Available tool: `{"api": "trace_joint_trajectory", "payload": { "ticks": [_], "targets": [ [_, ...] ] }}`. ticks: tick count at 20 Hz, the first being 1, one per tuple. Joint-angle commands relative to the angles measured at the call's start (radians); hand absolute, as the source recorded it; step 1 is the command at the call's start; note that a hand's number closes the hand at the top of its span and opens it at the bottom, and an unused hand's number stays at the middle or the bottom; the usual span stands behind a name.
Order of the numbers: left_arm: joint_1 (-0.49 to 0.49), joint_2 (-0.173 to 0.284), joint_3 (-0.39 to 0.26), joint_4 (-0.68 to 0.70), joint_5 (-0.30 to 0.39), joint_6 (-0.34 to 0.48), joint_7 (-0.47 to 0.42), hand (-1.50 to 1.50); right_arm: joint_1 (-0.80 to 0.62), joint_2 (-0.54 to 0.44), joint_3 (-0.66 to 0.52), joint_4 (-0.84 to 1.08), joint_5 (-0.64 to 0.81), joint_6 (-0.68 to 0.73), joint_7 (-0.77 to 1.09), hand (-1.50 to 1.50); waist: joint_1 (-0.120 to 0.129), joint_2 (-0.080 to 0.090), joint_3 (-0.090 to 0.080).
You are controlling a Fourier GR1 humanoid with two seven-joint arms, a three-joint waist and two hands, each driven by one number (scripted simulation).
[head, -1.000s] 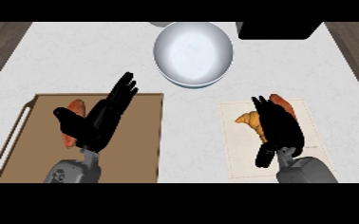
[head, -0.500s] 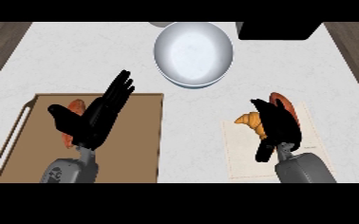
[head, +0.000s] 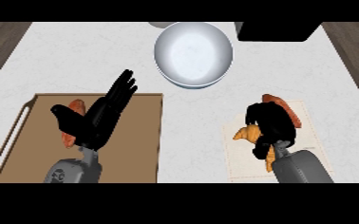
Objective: Pick the croissant from the placemat and place it in the bowl
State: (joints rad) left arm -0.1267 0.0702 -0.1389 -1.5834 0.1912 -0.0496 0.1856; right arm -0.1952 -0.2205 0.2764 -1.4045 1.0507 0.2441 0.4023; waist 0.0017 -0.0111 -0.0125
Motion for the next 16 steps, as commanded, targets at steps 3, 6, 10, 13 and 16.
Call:
{"api": "trace_joint_trajectory", "payload": {
  "ticks": [3,6,10,13,16],
  "targets": [
    [0.031,0.022,0.022,-0.052,0.025,-0.047,0.017,0.0,-0.02,0.049,0.021,0.096,0.056,-0.035,-0.023,1.5,0.004,0.011,0.013],
    [0.069,0.008,0.018,-0.008,-0.004,-0.049,-0.047,0.0,0.012,0.02,0.015,0.003,0.081,-0.021,-0.021,1.5,0.0,0.01,0.012],
    [0.002,-0.014,-0.01,0.014,-0.014,-0.04,-0.034,0.0,-0.127,0.214,0.279,0.071,0.045,-0.001,0.313,1.5,0.047,0.018,0.012],
    [-0.027,-0.018,-0.03,-0.005,-0.002,-0.051,0.017,0.0,-0.23,0.217,0.37,0.061,-0.032,0.006,0.479,1.5,0.102,0.02,0.013],
    [-0.019,-0.012,-0.012,0.012,0.013,-0.059,0.012,0.0,-0.342,0.219,0.474,0.077,-0.085,-0.055,0.673,1.5,0.088,0.018,0.012]
  ]
}}
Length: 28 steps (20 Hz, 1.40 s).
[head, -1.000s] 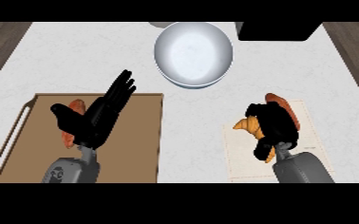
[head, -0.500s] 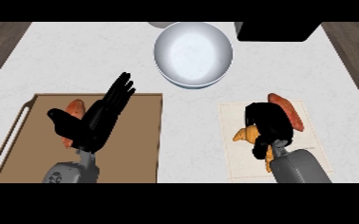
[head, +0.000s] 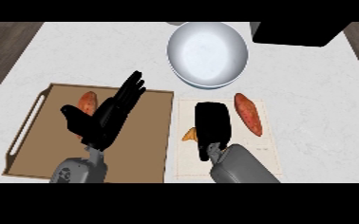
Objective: Pick the croissant from the placemat and place it in the bowl
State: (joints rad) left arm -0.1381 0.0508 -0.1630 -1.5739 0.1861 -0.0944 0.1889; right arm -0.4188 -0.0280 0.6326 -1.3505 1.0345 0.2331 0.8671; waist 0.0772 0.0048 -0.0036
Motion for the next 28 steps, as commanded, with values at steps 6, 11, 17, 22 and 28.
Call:
{"api": "trace_joint_trajectory", "payload": {
  "ticks": [6,11,17,22,28],
  "targets": [
    [-0.018,-0.011,0.002,0.04,0.0,-0.006,-0.01,0.0,-0.304,0.027,0.238,-0.065,-0.176,-0.135,0.448,1.5,0.007,-0.003,0.002],
    [-0.039,-0.007,0.018,0.047,-0.011,0.013,-0.004,0.0,-0.488,0.027,0.237,-0.132,-0.151,-0.136,0.562,1.5,-0.004,-0.016,0.0],
    [-0.032,0.01,0.036,0.061,0.005,-0.01,-0.016,0.0,-0.707,0.027,0.162,-0.109,-0.188,-0.077,0.619,1.5,-0.017,-0.016,-0.001],
    [-0.025,-0.019,0.009,0.055,-0.018,0.013,-0.017,0.0,-0.81,0.027,0.123,-0.022,-0.219,-0.119,0.62,1.5,-0.019,-0.013,0.0],
    [0.021,-0.002,0.019,0.042,-0.012,-0.005,-0.042,0.0,-0.88,0.027,0.081,0.071,-0.2,-0.165,0.611,1.5,-0.033,-0.008,0.001]
  ]
}}
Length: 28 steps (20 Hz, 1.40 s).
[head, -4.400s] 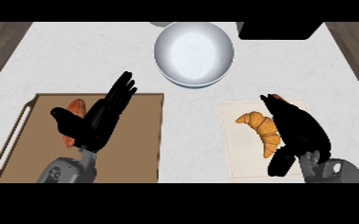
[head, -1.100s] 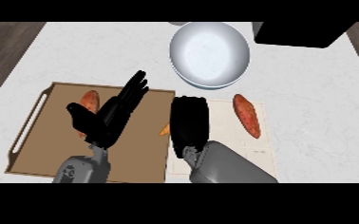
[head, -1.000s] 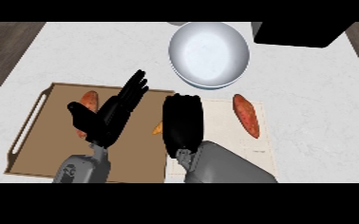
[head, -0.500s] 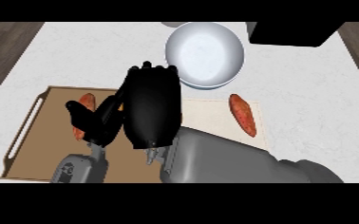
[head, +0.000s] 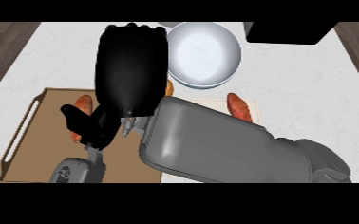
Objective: Pick the croissant from the placemat and place it in the bowl
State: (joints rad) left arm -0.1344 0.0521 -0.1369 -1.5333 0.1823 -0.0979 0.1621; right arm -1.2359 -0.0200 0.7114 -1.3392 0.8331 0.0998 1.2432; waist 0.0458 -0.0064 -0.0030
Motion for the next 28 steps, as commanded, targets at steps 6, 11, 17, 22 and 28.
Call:
{"api": "trace_joint_trajectory", "payload": {
  "ticks": [6,11,17,22,28],
  "targets": [
    [-0.049,0.013,0.049,0.035,0.024,-0.012,-0.009,0.0,-0.084,0.019,-0.129,0.209,0.029,-0.111,0.099,1.5,-0.018,0.011,0.001],
    [-0.05,-0.003,0.032,0.025,-0.005,0.014,-0.007,0.0,-0.026,0.019,-0.197,0.384,0.105,-0.244,-0.075,1.5,-0.019,0.016,0.002],
    [0.019,-0.024,-0.01,-0.04,-0.022,0.023,0.001,0.0,-0.046,-0.009,-0.282,0.642,0.183,-0.334,-0.271,1.5,-0.011,0.017,0.002],
    [0.029,-0.002,0.007,-0.016,-0.004,-0.017,-0.026,0.0,-0.044,-0.042,-0.346,0.862,0.161,-0.362,-0.376,1.5,0.003,0.026,0.002],
    [0.01,0.004,-0.005,-0.033,-0.001,-0.036,-0.005,0.0,-0.05,-0.036,-0.492,1.003,0.069,-0.44,-0.371,-1.5,0.02,0.033,0.003]
  ]
}}
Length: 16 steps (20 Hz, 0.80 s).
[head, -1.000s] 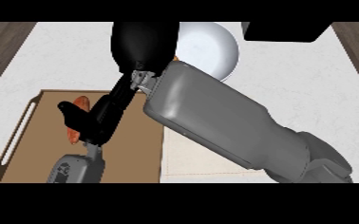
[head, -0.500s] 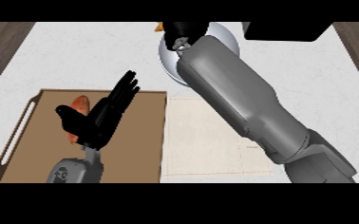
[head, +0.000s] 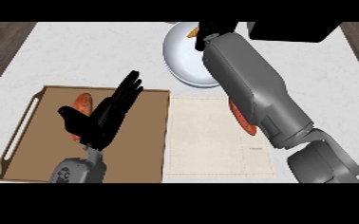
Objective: Pick the croissant from the placemat and place it in the bowl
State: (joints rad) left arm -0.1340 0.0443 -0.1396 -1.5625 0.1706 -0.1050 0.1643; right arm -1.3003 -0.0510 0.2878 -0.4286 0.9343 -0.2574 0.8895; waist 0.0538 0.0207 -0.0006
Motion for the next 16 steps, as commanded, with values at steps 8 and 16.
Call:
{"api": "trace_joint_trajectory", "payload": {
  "ticks": [8,16],
  "targets": [
    [0.011,0.003,0.002,-0.025,0.012,-0.014,0.007,0.0,0.083,0.001,-0.201,0.032,-0.147,-0.368,-0.287,-1.5,0.004,0.001,0.002],
    [-0.009,0.005,0.027,0.004,0.015,-0.002,0.017,0.0,0.22,0.05,-0.231,-0.303,-0.361,-0.673,-0.591,-1.5,-0.019,-0.016,0.003]
  ]
}}
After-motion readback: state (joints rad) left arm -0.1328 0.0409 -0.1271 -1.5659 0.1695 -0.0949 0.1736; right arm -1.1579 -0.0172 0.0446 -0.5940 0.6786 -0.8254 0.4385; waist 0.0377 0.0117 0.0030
